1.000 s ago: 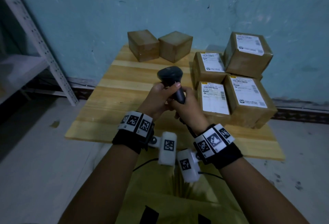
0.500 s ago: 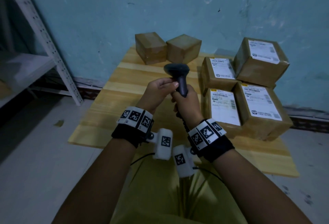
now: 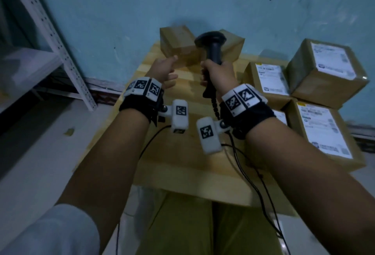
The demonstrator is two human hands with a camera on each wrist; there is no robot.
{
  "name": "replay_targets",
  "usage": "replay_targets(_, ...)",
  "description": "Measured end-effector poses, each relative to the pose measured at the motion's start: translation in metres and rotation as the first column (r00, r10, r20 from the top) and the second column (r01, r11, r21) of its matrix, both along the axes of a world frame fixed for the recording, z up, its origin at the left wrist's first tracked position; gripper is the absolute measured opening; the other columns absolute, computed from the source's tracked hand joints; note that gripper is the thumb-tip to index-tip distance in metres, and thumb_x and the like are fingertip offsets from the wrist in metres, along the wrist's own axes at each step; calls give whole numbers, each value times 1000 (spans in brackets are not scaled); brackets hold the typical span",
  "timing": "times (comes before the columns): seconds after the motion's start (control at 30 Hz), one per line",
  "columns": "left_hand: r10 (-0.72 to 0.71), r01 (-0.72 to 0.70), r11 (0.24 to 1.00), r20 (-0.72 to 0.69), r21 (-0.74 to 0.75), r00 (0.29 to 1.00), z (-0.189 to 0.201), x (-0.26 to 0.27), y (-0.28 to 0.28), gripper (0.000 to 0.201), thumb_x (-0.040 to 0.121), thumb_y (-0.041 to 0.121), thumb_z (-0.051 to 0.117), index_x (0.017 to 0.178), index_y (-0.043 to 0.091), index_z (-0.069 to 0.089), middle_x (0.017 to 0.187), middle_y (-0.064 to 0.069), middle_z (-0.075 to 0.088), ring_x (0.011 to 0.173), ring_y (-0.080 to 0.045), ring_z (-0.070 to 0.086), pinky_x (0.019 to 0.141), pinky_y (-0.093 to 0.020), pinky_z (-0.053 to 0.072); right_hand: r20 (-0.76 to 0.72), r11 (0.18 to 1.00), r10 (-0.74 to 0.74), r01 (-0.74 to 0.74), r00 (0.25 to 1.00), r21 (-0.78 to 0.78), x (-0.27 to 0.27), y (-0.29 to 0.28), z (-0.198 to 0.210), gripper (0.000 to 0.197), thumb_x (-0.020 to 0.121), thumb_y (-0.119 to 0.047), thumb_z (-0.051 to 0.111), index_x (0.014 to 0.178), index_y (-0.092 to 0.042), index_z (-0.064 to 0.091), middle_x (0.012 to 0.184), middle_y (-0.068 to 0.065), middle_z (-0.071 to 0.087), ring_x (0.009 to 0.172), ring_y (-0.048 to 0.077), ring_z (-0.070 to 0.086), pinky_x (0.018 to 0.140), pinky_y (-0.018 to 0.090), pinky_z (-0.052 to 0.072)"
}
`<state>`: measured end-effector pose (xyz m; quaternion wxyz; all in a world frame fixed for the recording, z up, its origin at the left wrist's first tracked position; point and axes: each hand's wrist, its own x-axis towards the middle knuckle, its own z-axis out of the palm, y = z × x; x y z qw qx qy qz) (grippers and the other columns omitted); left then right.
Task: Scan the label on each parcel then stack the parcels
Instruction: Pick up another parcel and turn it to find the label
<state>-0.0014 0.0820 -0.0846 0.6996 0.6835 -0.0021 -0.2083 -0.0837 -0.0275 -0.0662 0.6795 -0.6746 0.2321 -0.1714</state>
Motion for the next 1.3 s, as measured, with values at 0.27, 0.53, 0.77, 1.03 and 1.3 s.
replay_targets(0.27,57,-57,996,2,-63,998,10,70,-24,60,96,30,47,148,30,17,152,-3,24,125,-29,38,88,-39,41,-69,991,20,-29,997,-131,90,-26,33,19,83,-9,58,68,-15,47,62,3,47,53,17,45,53,26,36)
replay_targets(0.53,83,-79,994,46,-82,995,-22,130,-41,65,96,20,44,151,24,9,157,-4,18,142,-27,25,113,-42,29,-114,993,61,-71,992,-90,142,-43,18,10,88,-7,52,98,-5,49,67,3,48,53,14,49,39,13,39)
replay_targets(0.77,95,-99,982,-34,-161,995,-46,159,-52,66,95,32,47,150,21,12,151,-12,32,132,-33,40,103,-48,41,-144,977,78,-105,986,-186,170,-50,1,17,86,-11,55,103,-6,52,71,2,52,62,14,52,58,25,41)
replay_targets(1.03,97,-104,981,-51,-164,994,-49,153,-58,65,89,28,53,145,14,25,133,-19,50,116,-35,53,97,-47,47,-172,979,80,-110,982,-173,171,-45,-5,19,85,-13,56,101,-7,49,73,2,50,73,20,52,68,32,41)
replay_targets(1.3,134,-148,967,-79,-207,988,-50,87,-33,55,97,18,43,147,14,20,139,-21,44,123,-38,47,102,-53,42,-223,986,57,-90,973,-139,115,-22,-2,27,87,-16,54,110,-2,53,73,2,46,73,20,49,69,31,38)
